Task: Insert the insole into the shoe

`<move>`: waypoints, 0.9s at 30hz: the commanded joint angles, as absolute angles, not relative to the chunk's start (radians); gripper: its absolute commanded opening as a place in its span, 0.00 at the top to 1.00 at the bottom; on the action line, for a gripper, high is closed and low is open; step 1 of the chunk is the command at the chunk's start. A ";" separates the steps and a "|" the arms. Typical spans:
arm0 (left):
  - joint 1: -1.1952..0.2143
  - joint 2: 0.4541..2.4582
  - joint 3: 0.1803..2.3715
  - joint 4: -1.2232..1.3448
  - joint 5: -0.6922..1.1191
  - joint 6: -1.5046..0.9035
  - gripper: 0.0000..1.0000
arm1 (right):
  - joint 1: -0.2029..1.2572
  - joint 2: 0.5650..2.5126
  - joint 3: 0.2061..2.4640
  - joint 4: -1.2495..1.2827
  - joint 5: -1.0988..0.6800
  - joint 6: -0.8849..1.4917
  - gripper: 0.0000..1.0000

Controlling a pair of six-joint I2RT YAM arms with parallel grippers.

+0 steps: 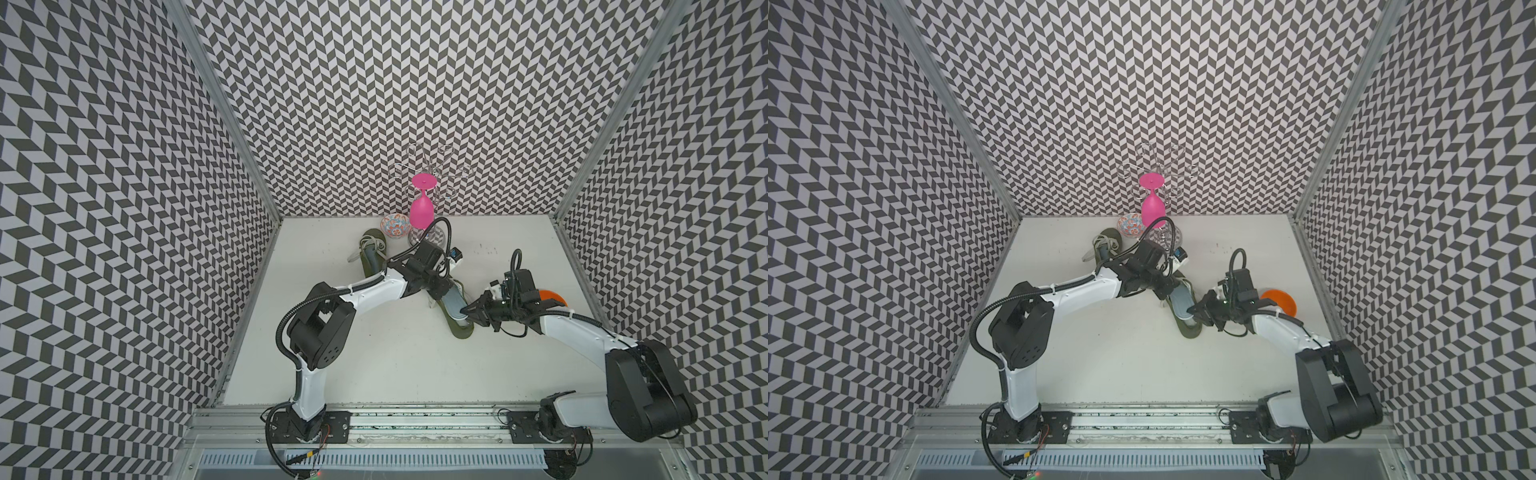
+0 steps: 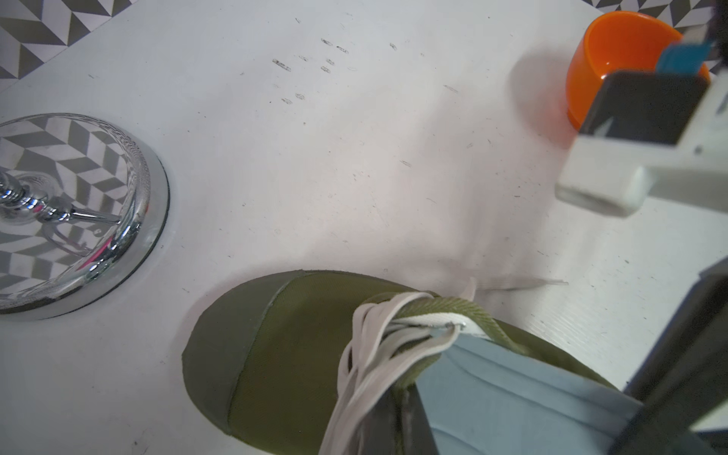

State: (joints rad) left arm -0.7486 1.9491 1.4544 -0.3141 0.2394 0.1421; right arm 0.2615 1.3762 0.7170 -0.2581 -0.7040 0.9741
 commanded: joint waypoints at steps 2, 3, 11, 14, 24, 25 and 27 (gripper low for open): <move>-0.770 1.961 1.511 -0.340 0.274 0.182 1.00 | 0.270 1.411 0.850 -0.386 -0.530 0.788 0.85; -0.770 1.961 1.511 -0.339 0.276 0.182 1.00 | 0.272 1.426 0.873 -0.408 -0.517 0.759 0.85; -0.756 1.990 1.537 -0.333 0.300 0.107 1.00 | 0.342 1.518 0.946 -0.493 -0.397 0.604 0.85; -0.752 1.999 1.539 -0.332 0.343 0.081 1.00 | 0.381 1.523 0.937 -0.469 -0.326 0.580 0.85; -0.731 1.981 1.519 -0.322 0.436 0.010 1.00 | 0.457 1.467 0.869 -0.341 -0.086 0.503 0.86; -0.728 1.980 1.516 -0.322 0.440 0.015 1.00 | 0.462 1.464 0.867 -0.338 -0.058 0.494 0.86; -0.722 1.980 1.513 -0.321 0.454 0.024 1.00 | 0.469 1.461 0.854 -0.326 -0.026 0.477 0.85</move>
